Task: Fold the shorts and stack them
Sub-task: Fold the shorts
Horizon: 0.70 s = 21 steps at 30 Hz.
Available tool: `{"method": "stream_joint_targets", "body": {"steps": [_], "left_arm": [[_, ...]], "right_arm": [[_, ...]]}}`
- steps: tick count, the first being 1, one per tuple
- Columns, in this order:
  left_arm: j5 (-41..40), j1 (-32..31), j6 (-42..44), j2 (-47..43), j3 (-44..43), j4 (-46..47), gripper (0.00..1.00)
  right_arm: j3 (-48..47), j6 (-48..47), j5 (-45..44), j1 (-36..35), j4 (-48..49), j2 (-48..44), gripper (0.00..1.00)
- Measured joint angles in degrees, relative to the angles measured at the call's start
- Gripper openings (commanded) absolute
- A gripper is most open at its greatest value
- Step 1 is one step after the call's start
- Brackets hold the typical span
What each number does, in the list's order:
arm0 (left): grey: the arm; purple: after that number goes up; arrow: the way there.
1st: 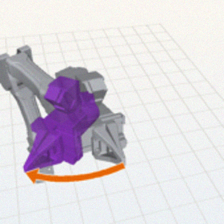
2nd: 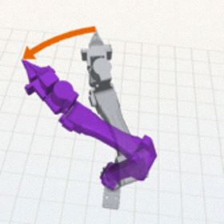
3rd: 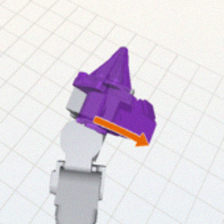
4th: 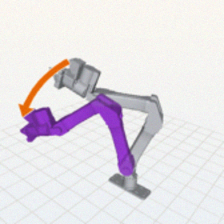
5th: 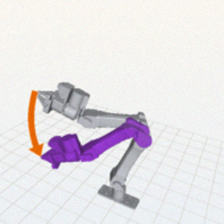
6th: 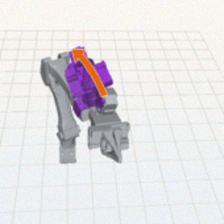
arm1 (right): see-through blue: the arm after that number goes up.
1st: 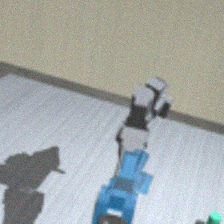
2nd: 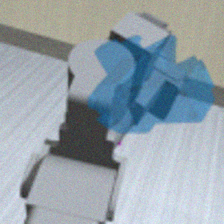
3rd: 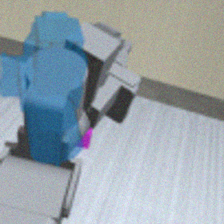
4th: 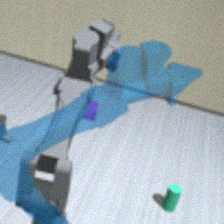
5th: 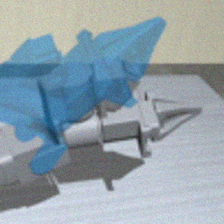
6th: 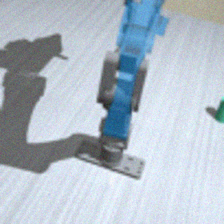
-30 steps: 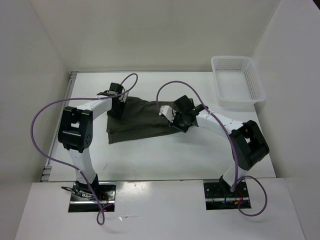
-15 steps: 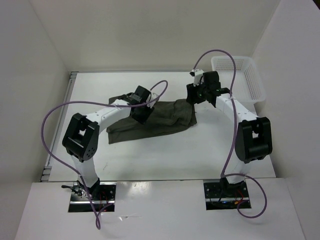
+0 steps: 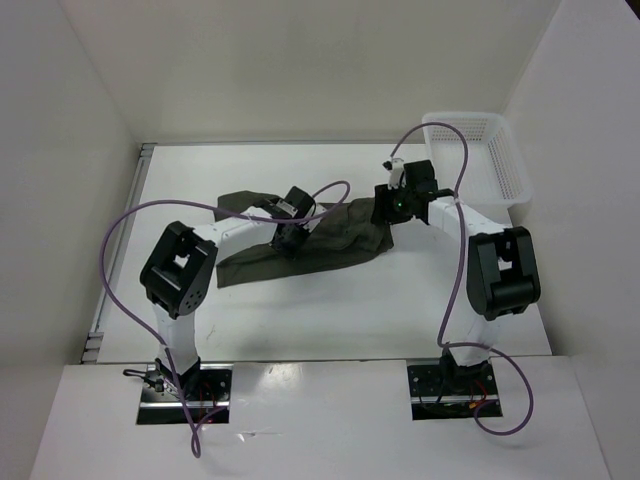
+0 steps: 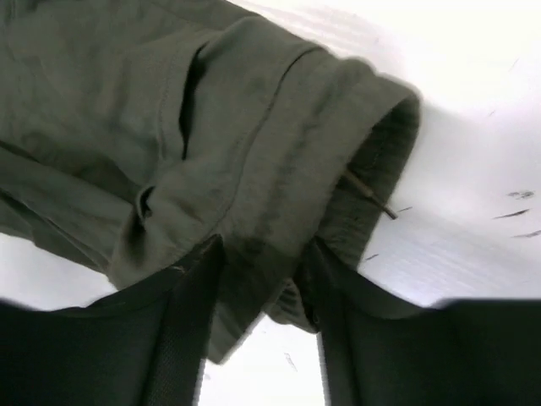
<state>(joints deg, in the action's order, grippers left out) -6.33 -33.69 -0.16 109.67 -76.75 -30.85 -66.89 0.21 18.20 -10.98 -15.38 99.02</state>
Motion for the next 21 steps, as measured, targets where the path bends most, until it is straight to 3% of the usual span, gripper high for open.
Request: {"method": "stream_joint_targets", "body": {"steps": [1, 2, 6, 16, 17, 18, 19, 21], "left_arm": [[-0.33, 0.00, 0.00, 0.00, 0.07, 0.00, 0.05], [-0.66, -0.02, 0.04, 0.00, 0.09, 0.04, 0.03], [-1.81, 0.00, 0.00, -0.15, 0.07, -0.22, 0.00], [-2.08, 0.00, -0.02, -7.91, -5.62, -7.67, 0.01], [-1.79, -0.04, -0.02, -8.92, -5.46, -7.67, 0.05], [-1.81, -0.15, -0.02, -10.03, -4.61, -7.34, 0.11], [-1.86, -0.28, 0.07, -10.88, -3.41, -7.19, 0.18], [-2.40, -0.57, 0.15, -11.34, -0.76, -6.78, 0.30]], "right_arm": [[0.31, 0.26, 0.11, 0.00, 0.02, 0.26, 0.41], [0.35, 0.42, 0.20, 0.00, 0.11, 0.63, 0.24], [0.33, 1.16, 0.39, 0.00, 1.01, 1.79, 0.00], [-0.20, -1.86, 0.63, 0.00, 0.90, 1.68, 0.00], [-0.13, -2.08, 0.68, 0.00, 0.81, 1.57, 0.04], [0.07, -2.25, 0.72, 0.00, 0.83, 1.38, 0.15], [0.31, -2.40, 0.72, 0.00, 0.81, 1.09, 0.35], [0.81, -3.28, 0.66, 0.00, 0.70, 0.55, 0.44]]}}
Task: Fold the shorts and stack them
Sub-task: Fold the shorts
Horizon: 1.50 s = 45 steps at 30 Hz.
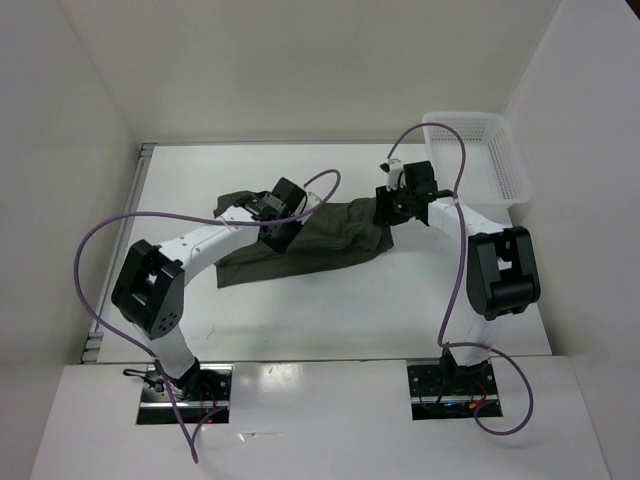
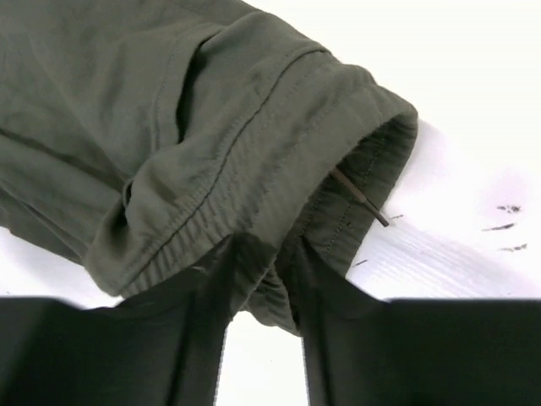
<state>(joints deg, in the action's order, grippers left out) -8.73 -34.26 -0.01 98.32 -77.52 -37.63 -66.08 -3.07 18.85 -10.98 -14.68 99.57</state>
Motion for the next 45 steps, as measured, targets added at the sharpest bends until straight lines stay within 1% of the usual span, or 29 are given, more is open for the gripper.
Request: {"method": "stream_joint_targets", "body": {"steps": [3, 4, 6, 11, 15, 17, 21, 23, 29, 31, 32, 33, 34, 35, 36, 38, 39, 45], "left_arm": [[-1.38, -0.11, -0.11, 0.76, 4.46, 1.68, 0.38], [-1.79, -0.15, -0.09, 1.33, 5.25, 2.01, 0.39], [-2.32, -0.17, -0.13, 2.69, 5.86, 3.19, 0.41], [-3.50, -0.17, -0.15, 6.64, 4.79, 7.34, 0.42], [-4.15, -0.17, -0.13, 8.17, 3.76, 9.86, 0.43], [-4.66, -0.17, -0.15, 8.41, 3.54, 10.71, 0.43], [-5.03, -0.17, -0.09, 8.52, 3.08, 11.37, 0.52], [-4.87, 0.09, -0.07, 8.72, 2.78, 11.43, 0.56], [-4.28, 1.29, -0.13, 10.95, 1.97, 12.11, 0.57], [-3.91, 1.64, -0.15, 11.69, 1.86, 12.17, 0.53], [-3.80, 1.79, -0.17, 11.93, 1.79, 12.24, 0.48], [-3.52, 1.92, -0.24, 12.24, 1.77, 12.28, 0.41], [-3.26, 1.99, -0.26, 12.50, 1.77, 12.24, 0.25], [-2.95, 1.99, -0.15, 12.72, 1.77, 12.17, 0.17], [-2.89, 1.99, -0.26, 12.92, 1.79, 12.09, 0.11], [-2.47, 1.99, -0.07, 13.09, 1.79, 11.89, 0.02], [-2.32, 1.99, -0.15, 13.11, 1.79, 11.85, 0.00], [-1.90, 1.99, -0.07, 12.79, 1.27, 10.16, 0.00]], "right_arm": [[0.11, -1.51, -0.42, 0.00, 0.04, -0.52, 0.47], [0.11, -1.95, -0.37, 0.00, 0.04, -0.72, 0.50], [0.17, -2.86, 0.07, 0.00, 0.00, -1.01, 0.52], [1.62, -4.81, 1.53, 0.00, -0.48, -2.10, 0.52], [3.43, -6.29, 1.81, 0.00, -1.16, -3.63, 0.53], [4.35, -7.08, 2.01, 0.00, -1.40, -4.46, 0.59], [5.22, -8.20, 2.47, 0.00, -1.62, -5.07, 0.66], [5.60, -8.66, 2.60, 0.00, -1.77, -5.09, 0.67], [5.73, -9.57, 2.80, 0.00, -2.25, -5.11, 0.69], [5.79, -9.90, 2.84, 0.00, -2.56, -5.11, 0.69], [5.90, -9.94, 2.84, 0.00, -2.60, -5.11, 0.69], [6.12, -10.05, 2.86, 0.00, -2.56, -5.16, 0.69], [6.38, -10.10, 2.95, 0.00, -2.67, -5.20, 0.69], [6.64, -10.12, 2.99, 0.00, -2.80, -5.20, 0.69], [6.75, -10.12, 3.02, 0.00, -3.04, -5.20, 0.69], [6.99, -10.14, 3.04, 0.00, -3.21, -5.22, 0.69], [7.02, -10.14, 3.08, 0.00, -3.28, -5.22, 0.69], [7.06, -10.14, 3.34, 0.00, -3.34, -5.22, 0.69]]}}
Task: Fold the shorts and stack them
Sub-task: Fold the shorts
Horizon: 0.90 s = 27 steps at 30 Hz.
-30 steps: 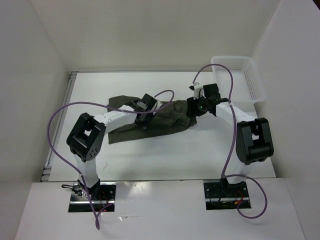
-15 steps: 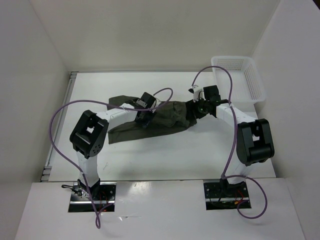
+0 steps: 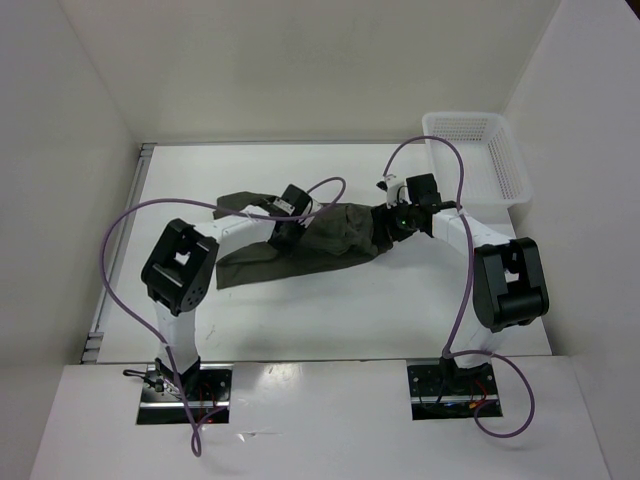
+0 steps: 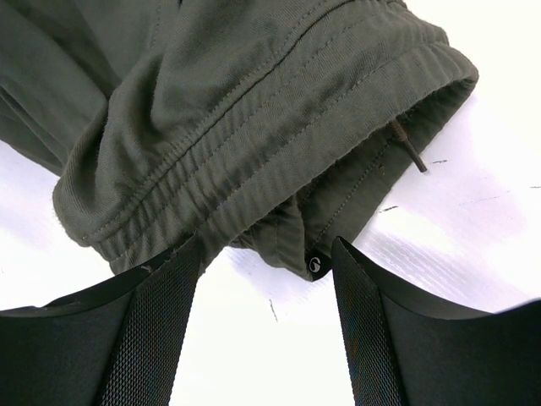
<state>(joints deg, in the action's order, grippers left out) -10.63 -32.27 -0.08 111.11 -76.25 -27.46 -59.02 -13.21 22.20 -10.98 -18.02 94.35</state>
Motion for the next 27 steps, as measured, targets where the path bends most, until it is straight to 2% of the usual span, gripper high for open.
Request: {"method": "stream_joint_targets", "body": {"steps": [7, 11, 15, 19, 20, 27], "left_arm": [[-1.31, -0.66, -0.02, -6.10, -3.10, -6.51, 0.00], [-1.27, -3.26, -0.04, -10.58, -1.86, -8.20, 0.06], [-0.13, -6.21, 0.02, -11.50, 3.89, -8.46, 0.18], [0.98, -7.26, 0.09, -8.61, 8.72, -9.68, 0.33], [1.05, -7.23, 0.02, -7.48, 9.16, -9.77, 0.38], [1.77, -6.91, 0.00, -6.97, 8.70, -10.97, 0.51]], "right_arm": [[0.00, -0.04, 0.09, 0.00, 0.00, 0.00, 0.70], [0.00, 0.07, -0.42, 0.00, 0.13, 0.00, 0.70], [0.00, 0.46, -1.36, 0.00, 0.48, 0.00, 0.79], [0.00, 1.75, -2.58, 0.00, 0.90, 0.02, 0.87], [0.00, 2.01, -2.91, 0.00, 1.07, 0.02, 0.87], [-1.49, 2.89, -3.63, 0.00, 0.96, 0.04, 0.87]]}}
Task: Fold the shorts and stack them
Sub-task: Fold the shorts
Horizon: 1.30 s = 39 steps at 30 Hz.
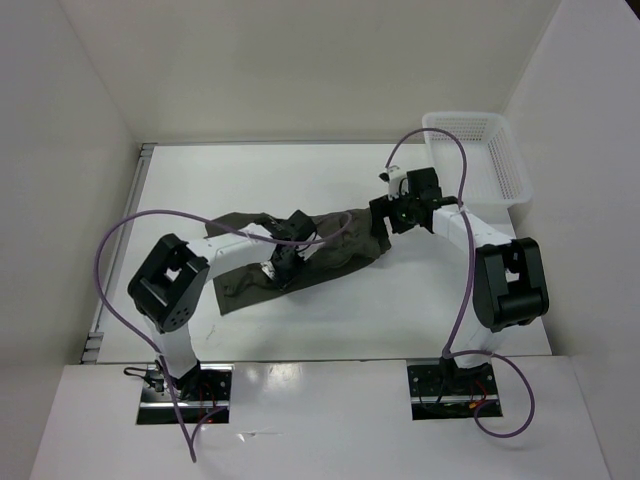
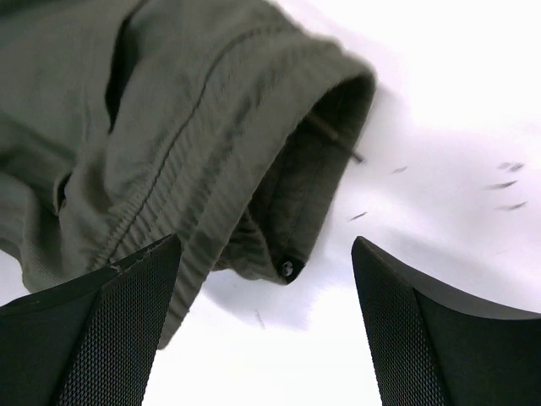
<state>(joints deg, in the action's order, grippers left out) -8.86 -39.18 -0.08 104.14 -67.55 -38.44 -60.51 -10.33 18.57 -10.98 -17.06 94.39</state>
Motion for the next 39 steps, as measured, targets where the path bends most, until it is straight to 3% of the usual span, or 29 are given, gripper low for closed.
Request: {"method": "stream_joint_targets", "body": {"steps": [7, 13, 17, 25, 34, 36, 39], "left_arm": [[0.79, 2.73, -0.09, -9.09, -2.86, -4.72, 0.53], [-1.14, 8.20, -0.13, -18.78, 5.70, -7.39, 0.53], [-2.84, 9.07, -0.07, -17.81, 11.93, -7.80, 0.53], [-7.08, 13.60, -0.11, -14.53, 12.61, -1.36, 0.53], [-2.97, 14.08, -0.11, -11.89, 12.46, -3.19, 0.48], [-2.16, 14.36, -0.11, -11.87, 12.39, -4.39, 0.46], [-2.08, 14.43, -0.04, -11.85, 12.41, -5.27, 0.33]], "right_arm": [[-6.88, -8.83, -0.13, 0.00, -2.71, 0.00, 0.82], [-10.43, -18.67, -0.22, -0.98, -5.33, -0.13, 0.78], [-10.29, -22.45, -0.39, -4.59, -7.45, -0.13, 0.78], [-9.09, -24.52, 0.50, -7.41, -8.94, -0.13, 0.78], [-8.44, -24.76, 0.48, -7.41, -9.35, -0.22, 0.78], [-8.44, -24.92, 0.48, -7.41, -9.33, -0.22, 0.78], [-8.44, -25.00, 0.50, -7.41, -9.33, -0.22, 0.78]]}}
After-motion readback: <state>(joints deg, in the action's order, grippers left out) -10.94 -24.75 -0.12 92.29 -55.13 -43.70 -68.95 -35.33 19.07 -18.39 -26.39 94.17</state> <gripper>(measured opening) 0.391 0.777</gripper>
